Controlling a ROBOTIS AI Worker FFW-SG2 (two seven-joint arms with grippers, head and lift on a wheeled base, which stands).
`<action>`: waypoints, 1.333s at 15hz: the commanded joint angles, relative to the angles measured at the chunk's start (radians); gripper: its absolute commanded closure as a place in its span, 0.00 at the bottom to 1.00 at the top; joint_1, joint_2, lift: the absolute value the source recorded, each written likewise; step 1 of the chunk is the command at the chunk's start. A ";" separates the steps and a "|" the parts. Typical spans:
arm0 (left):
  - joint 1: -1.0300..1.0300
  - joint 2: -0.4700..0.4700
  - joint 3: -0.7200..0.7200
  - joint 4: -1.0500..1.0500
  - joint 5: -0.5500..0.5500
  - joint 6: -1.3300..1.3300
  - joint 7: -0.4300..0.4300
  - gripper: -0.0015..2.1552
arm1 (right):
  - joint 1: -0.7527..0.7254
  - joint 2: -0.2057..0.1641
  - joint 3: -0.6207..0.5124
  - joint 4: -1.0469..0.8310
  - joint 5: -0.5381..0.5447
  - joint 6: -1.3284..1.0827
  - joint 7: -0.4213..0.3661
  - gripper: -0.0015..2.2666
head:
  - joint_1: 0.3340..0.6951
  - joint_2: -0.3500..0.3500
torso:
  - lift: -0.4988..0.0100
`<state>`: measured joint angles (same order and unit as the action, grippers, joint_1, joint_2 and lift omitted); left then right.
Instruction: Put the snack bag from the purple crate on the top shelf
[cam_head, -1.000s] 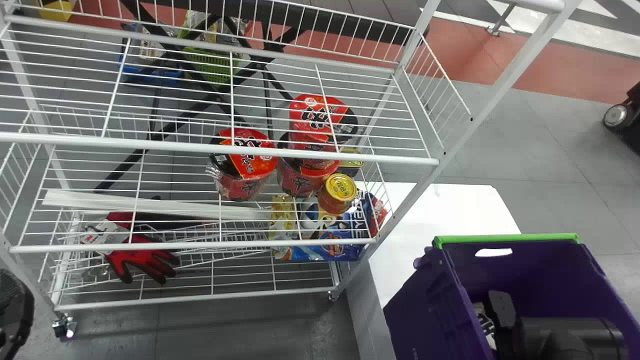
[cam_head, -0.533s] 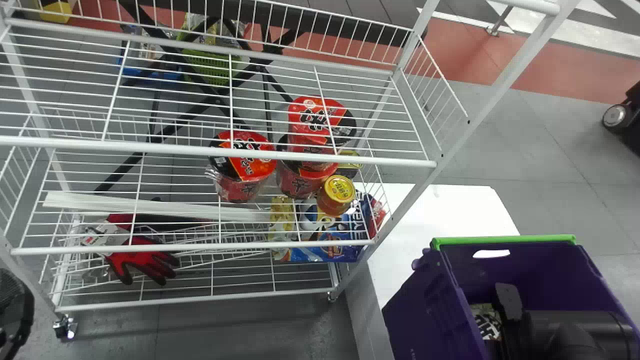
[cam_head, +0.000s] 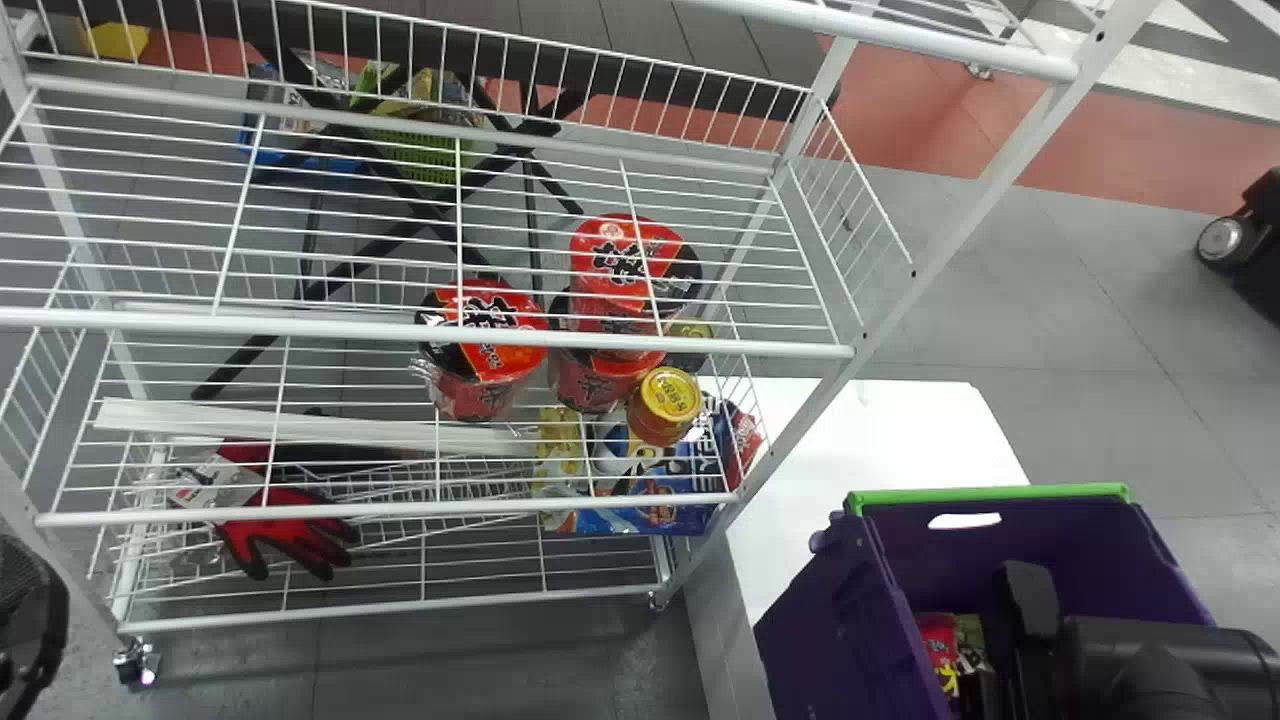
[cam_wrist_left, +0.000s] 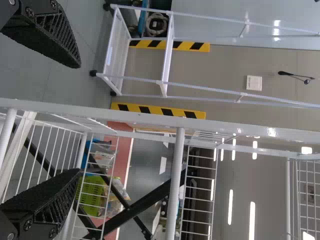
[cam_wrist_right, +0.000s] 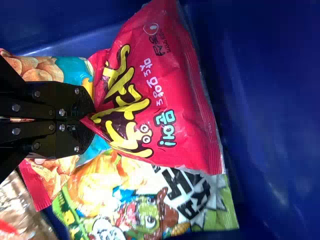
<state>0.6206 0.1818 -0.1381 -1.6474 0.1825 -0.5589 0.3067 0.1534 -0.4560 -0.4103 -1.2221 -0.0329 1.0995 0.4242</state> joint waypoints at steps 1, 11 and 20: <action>-0.002 -0.001 0.000 0.001 0.000 0.003 0.000 0.03 | 0.000 -0.001 -0.002 0.001 -0.001 0.001 0.001 0.97 | 1.00 0.00 | 0.19; -0.002 0.005 0.000 -0.006 0.002 0.006 -0.001 0.03 | 0.000 0.000 -0.004 0.003 0.001 0.007 -0.005 0.98 | 1.00 0.00 | 0.27; 0.010 0.010 0.002 -0.028 0.002 0.009 0.002 0.03 | 0.000 0.000 -0.002 0.003 0.001 0.007 -0.005 0.98 | 1.00 0.00 | 0.34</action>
<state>0.6297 0.1917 -0.1365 -1.6728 0.1842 -0.5517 0.3083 0.1534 -0.4549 -0.4126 -1.2195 -0.0322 1.1070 0.4187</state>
